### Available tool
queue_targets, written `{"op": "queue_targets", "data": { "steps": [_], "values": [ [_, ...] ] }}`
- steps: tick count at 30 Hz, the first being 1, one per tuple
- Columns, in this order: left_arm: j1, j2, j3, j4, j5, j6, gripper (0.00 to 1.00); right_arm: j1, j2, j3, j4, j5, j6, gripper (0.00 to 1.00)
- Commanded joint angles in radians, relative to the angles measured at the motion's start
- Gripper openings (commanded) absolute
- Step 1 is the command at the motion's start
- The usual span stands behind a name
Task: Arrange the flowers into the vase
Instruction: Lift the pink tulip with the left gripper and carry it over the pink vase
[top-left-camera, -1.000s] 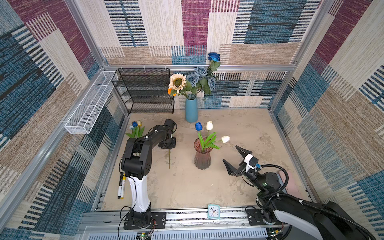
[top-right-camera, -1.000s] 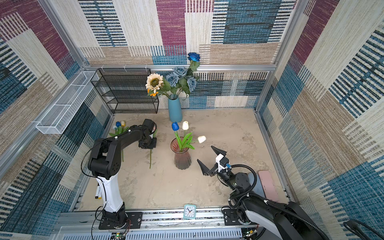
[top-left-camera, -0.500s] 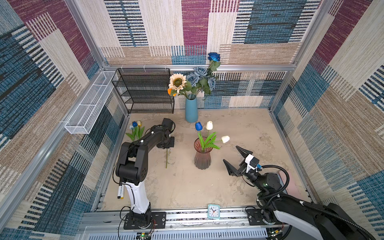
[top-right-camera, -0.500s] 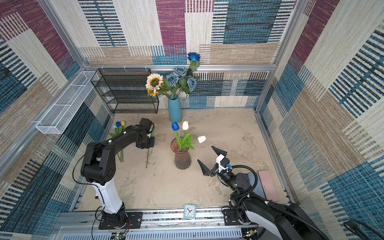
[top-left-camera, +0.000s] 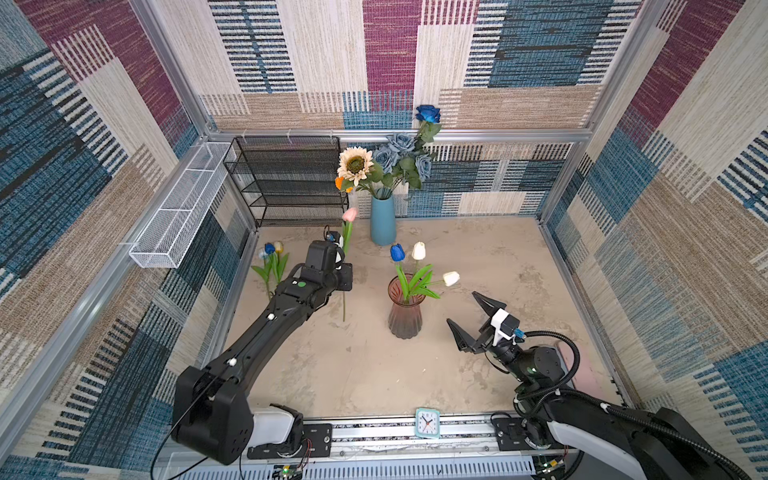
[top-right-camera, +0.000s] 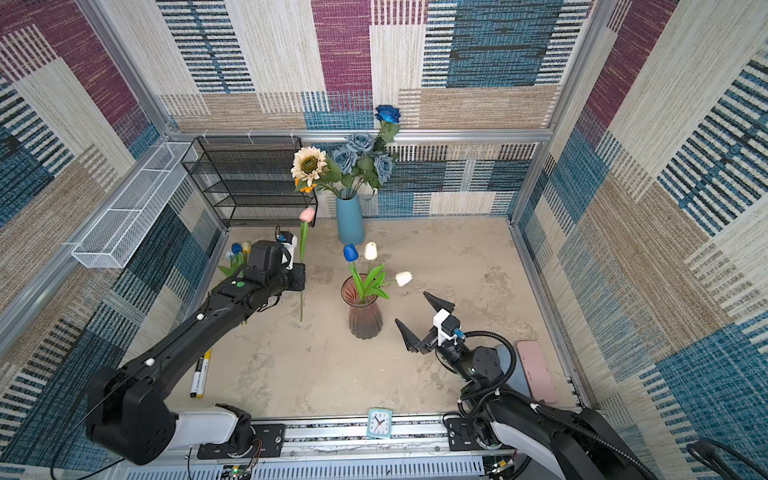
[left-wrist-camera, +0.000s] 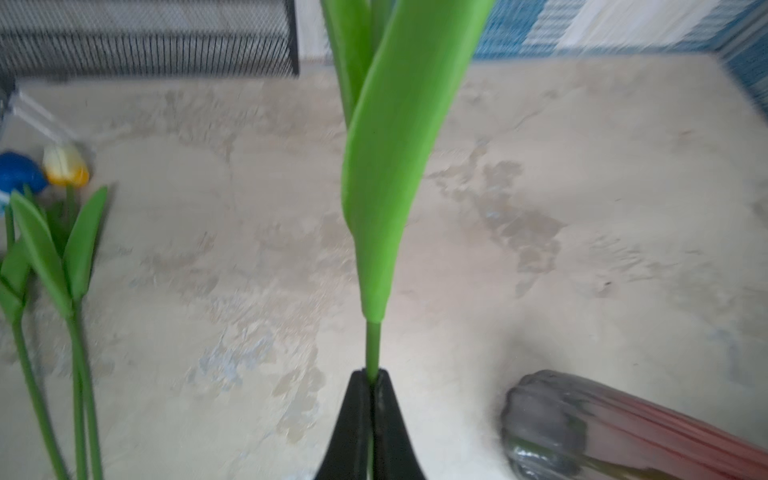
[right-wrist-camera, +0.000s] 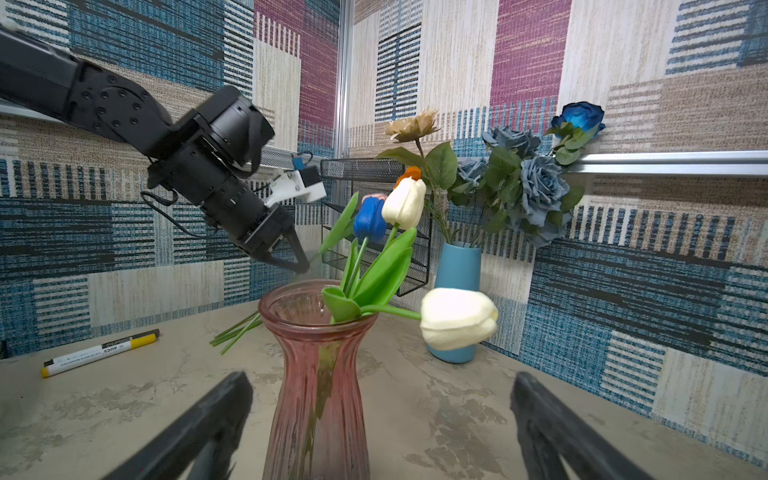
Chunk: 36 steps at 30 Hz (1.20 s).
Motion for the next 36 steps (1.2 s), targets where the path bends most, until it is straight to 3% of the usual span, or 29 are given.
{"op": "queue_targets", "data": {
  "steps": [1,11,17,26,36],
  "values": [
    [-0.036,-0.110,-0.077,0.214,0.003,0.043,0.00,0.001,0.007,-0.008,0.038,0.023,0.003,1.00],
    [-0.080,-0.311,-0.189,0.597,0.248,0.051,0.00,0.001,-0.011,-0.012,0.034,0.034,-0.001,1.00],
    [-0.119,-0.308,-0.130,0.628,0.356,0.019,0.00,0.001,-0.004,-0.010,0.036,0.028,0.002,1.00],
    [-0.209,-0.161,-0.116,0.749,0.369,0.039,0.00,0.001,0.014,-0.007,0.042,0.017,0.003,1.00],
    [-0.235,-0.072,-0.179,0.861,0.338,0.087,0.00,0.001,-0.025,-0.010,0.013,0.030,-0.012,1.00]
  ]
}}
